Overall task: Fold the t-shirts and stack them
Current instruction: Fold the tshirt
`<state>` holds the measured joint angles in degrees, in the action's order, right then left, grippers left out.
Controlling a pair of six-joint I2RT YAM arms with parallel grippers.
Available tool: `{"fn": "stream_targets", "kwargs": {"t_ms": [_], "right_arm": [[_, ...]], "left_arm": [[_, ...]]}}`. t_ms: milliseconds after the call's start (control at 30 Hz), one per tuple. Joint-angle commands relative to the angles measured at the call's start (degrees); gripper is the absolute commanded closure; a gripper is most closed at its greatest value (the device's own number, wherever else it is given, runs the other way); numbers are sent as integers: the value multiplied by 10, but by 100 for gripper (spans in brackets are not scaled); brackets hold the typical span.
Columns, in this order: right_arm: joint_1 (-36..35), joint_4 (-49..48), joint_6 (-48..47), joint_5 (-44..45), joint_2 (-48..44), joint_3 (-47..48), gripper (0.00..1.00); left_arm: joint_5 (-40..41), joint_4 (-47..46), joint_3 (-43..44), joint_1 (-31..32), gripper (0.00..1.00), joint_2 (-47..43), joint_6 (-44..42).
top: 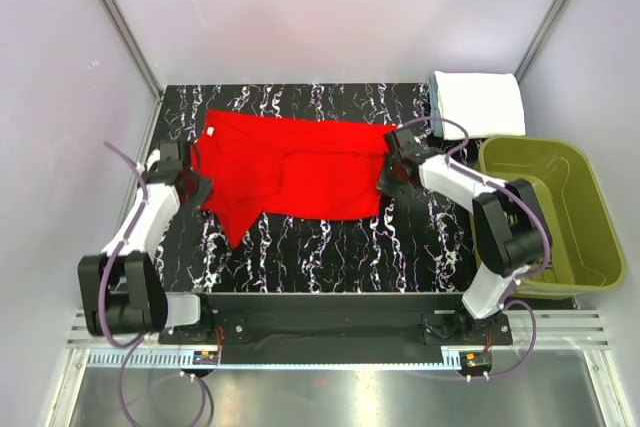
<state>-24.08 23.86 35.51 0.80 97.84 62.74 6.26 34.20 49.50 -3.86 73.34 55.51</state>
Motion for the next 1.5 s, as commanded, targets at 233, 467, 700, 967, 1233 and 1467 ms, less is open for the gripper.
{"fn": "stream_targets", "kwargs": {"t_ms": [233, 467, 700, 967, 1233, 1467], "right_arm": [[28, 111, -110, -5, 146, 206, 100], [67, 154, -135, -31, 203, 302, 99], [81, 182, -142, -62, 251, 368, 97], [95, 199, -134, -64, 277, 415, 95], [111, 212, -120, -65, 304, 449, 91], [116, 201, -113, -27, 269, 448, 66]], "left_arm": [[31, -15, 219, 1, 100, 176, -12], [23, -5, 336, -6, 100, 307, 4], [11, -30, 411, -21, 100, 379, 19], [-40, -70, 466, -25, 100, 434, 16], [-97, -90, 510, -25, 100, 496, 10], [-124, -140, 516, -26, 100, 525, 25]]}}
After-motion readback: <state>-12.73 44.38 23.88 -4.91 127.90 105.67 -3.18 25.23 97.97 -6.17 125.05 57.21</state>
